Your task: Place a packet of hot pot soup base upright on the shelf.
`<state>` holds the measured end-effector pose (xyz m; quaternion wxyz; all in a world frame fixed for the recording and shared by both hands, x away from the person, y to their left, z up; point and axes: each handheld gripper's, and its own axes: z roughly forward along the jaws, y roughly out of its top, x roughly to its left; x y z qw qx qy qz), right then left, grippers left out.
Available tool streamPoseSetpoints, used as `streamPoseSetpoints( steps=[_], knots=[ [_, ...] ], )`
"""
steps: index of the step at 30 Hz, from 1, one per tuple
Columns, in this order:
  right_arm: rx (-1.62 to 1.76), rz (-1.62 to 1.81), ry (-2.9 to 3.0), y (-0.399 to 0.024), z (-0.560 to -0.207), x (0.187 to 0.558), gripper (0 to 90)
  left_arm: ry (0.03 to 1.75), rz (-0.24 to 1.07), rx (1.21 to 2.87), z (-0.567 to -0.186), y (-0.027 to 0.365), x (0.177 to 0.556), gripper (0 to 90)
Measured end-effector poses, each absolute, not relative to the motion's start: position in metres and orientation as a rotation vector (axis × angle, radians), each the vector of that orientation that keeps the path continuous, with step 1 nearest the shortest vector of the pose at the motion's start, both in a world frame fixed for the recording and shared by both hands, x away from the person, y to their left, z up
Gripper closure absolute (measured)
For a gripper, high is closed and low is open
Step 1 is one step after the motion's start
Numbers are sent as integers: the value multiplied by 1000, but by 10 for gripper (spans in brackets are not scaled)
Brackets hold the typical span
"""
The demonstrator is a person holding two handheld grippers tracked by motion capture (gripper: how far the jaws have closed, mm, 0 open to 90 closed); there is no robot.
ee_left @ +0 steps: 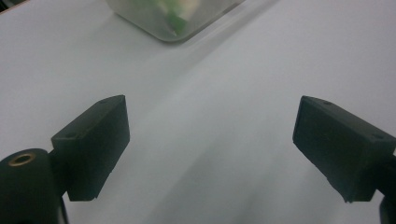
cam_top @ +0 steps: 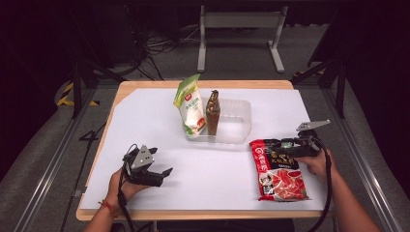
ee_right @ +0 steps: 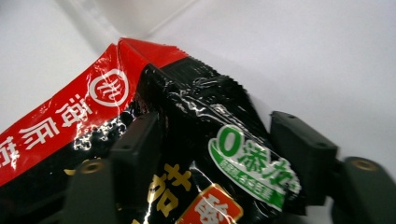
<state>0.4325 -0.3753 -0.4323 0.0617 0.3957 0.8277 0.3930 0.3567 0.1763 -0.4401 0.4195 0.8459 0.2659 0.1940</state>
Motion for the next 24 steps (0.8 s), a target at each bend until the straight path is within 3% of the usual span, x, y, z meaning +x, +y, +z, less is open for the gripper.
streamPoseSetpoints(
  steps=[4,11,24],
  knots=[
    [1206,1234,2490,-379,-432,432,540,659,494,2132,-440,175,356,117],
    [1186,1314,2438,-386,-430,427,703,665,493,2129,-440,177,357,116],
    [1130,1456,2344,-398,-408,403,823,682,511,2122,-439,179,358,117]
  ],
)
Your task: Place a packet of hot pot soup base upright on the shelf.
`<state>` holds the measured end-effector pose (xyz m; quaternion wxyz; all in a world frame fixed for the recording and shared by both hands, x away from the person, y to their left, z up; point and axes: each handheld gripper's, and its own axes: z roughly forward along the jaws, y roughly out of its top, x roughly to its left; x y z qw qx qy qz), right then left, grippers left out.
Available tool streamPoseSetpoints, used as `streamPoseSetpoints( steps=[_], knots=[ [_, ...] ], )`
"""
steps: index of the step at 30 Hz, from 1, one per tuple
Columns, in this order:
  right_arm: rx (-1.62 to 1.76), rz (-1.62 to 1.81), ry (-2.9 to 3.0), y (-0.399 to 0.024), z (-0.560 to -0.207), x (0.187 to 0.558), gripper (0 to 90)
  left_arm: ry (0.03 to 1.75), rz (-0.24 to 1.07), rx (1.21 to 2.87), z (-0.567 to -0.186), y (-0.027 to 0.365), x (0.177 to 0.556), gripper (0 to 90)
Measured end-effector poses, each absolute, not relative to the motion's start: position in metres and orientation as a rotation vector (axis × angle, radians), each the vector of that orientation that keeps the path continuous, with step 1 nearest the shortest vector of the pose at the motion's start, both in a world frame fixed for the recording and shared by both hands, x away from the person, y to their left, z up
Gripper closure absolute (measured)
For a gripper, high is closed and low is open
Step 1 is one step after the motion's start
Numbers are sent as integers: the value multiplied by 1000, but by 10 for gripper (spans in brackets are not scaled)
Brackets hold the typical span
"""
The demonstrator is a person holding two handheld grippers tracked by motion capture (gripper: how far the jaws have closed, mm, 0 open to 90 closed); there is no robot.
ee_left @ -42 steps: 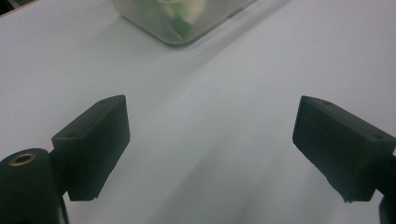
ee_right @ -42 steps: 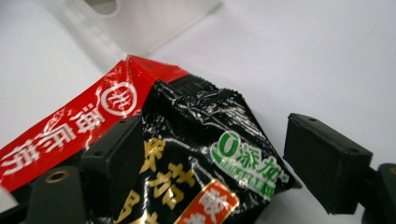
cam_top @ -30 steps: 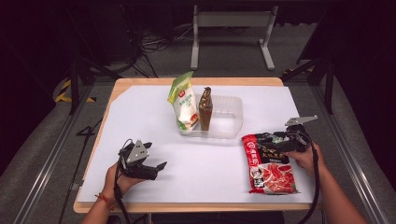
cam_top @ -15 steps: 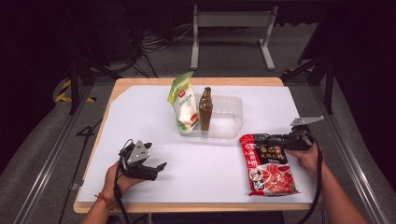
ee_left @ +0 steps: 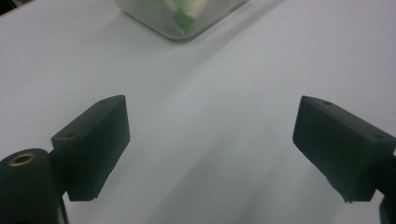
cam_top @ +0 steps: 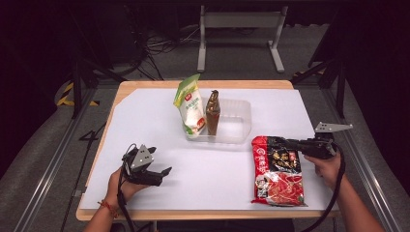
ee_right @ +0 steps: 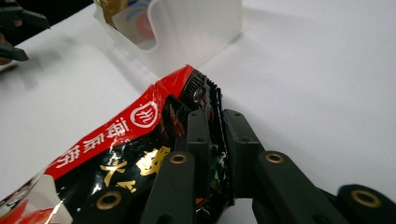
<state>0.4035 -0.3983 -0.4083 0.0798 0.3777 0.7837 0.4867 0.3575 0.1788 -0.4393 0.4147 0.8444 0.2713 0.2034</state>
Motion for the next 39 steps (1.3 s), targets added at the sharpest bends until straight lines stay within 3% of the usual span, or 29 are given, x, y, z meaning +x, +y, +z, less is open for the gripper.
streamPoseSetpoints(
  steps=[11,24,39],
  knots=[
    [1071,1568,2308,-399,-389,393,863,696,506,2112,-439,180,358,117],
    [883,1644,2224,-368,-337,366,877,707,496,2088,-438,181,358,117],
    [750,1644,2200,-342,-311,358,881,721,514,2051,-434,188,358,117]
  ],
)
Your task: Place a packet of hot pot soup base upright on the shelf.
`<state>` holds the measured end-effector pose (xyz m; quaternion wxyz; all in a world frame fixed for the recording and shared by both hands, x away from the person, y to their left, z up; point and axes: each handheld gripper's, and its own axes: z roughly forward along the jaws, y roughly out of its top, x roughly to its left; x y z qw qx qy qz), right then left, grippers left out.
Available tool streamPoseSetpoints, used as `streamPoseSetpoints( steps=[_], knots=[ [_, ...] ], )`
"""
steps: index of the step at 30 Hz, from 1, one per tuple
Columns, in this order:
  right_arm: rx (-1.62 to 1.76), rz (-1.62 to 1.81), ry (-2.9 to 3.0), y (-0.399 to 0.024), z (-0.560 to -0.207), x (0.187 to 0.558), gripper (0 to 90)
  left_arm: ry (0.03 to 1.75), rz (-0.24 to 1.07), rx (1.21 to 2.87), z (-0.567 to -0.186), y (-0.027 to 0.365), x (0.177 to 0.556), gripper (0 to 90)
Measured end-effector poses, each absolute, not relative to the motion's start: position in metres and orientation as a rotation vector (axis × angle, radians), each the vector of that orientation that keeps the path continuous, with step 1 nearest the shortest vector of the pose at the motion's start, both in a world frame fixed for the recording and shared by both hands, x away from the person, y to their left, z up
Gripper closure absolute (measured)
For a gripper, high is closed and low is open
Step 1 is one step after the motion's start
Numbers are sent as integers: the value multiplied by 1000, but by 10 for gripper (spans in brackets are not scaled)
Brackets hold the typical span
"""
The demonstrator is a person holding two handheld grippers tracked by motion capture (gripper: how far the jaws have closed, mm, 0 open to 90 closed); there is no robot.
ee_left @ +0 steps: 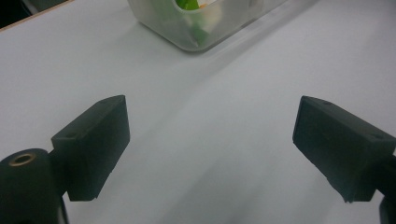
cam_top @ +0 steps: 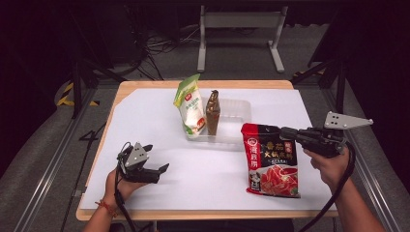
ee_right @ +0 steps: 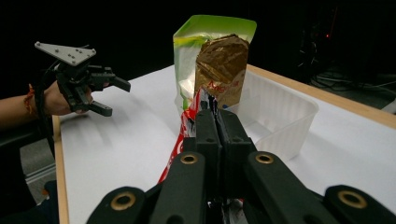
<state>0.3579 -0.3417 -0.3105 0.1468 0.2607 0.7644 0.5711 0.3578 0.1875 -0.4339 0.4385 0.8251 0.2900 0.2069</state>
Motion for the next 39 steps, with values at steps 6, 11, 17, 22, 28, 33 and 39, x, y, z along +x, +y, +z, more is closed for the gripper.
streamPoseSetpoints(
  steps=[6,11,17,22,28,33,39],
  knots=[
    [741,1636,2153,-335,-304,357,882,719,519,2049,-434,188,358,117],
    [703,1620,2144,-330,-296,356,883,715,515,2060,-435,187,358,117],
    [700,1612,2115,-324,-288,357,884,710,507,2071,-436,186,359,117],
    [696,1625,2095,-323,-280,361,884,711,508,2067,-436,186,359,117],
    [701,1619,2087,-320,-276,364,884,725,500,2056,-436,187,360,116],
    [706,1631,2081,-316,-274,366,884,724,501,2058,-436,187,360,115],
    [691,1638,2075,-309,-267,367,884,719,502,2057,-436,187,360,115]
  ],
)
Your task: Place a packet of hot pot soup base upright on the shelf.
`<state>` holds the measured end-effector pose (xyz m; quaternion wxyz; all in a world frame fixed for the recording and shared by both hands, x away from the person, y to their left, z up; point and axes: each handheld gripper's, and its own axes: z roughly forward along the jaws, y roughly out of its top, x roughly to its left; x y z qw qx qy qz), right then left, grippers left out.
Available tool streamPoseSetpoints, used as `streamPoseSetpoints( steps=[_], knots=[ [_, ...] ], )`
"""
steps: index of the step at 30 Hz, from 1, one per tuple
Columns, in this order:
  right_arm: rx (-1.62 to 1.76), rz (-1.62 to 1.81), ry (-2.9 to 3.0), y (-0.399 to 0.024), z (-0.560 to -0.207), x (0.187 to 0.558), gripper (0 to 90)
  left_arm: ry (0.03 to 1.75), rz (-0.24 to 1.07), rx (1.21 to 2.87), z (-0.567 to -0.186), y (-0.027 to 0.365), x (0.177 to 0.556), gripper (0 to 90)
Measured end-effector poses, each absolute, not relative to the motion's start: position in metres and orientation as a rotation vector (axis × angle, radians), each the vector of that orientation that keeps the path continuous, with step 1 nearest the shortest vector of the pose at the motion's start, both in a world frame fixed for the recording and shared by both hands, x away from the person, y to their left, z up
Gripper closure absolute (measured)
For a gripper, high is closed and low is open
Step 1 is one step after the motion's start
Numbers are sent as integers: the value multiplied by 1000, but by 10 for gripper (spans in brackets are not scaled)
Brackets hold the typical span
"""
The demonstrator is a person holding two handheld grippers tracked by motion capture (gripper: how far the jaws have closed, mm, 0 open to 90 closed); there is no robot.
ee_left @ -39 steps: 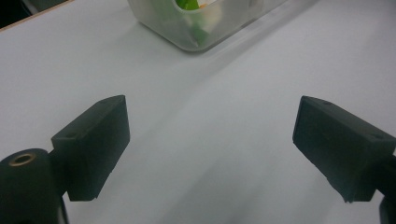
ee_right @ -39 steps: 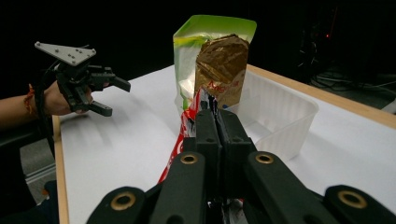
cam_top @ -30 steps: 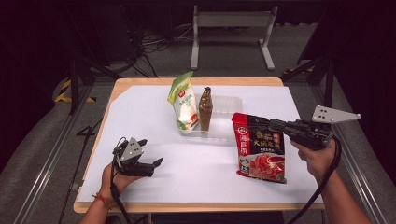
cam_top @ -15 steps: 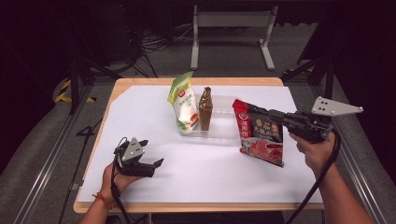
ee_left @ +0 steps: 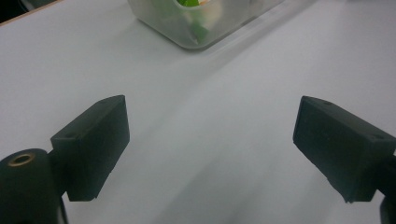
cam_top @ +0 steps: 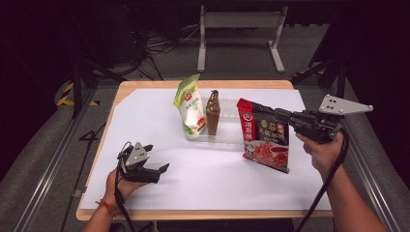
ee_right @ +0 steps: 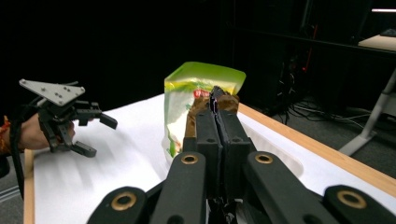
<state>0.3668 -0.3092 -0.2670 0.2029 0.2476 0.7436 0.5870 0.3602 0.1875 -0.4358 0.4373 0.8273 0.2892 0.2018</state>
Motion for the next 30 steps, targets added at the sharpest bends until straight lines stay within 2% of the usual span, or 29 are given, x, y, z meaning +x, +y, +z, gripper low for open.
streamPoseSetpoints(
  steps=[30],
  knots=[
    [733,1614,2007,-277,-237,394,884,722,492,2049,-436,188,360,113]
  ],
)
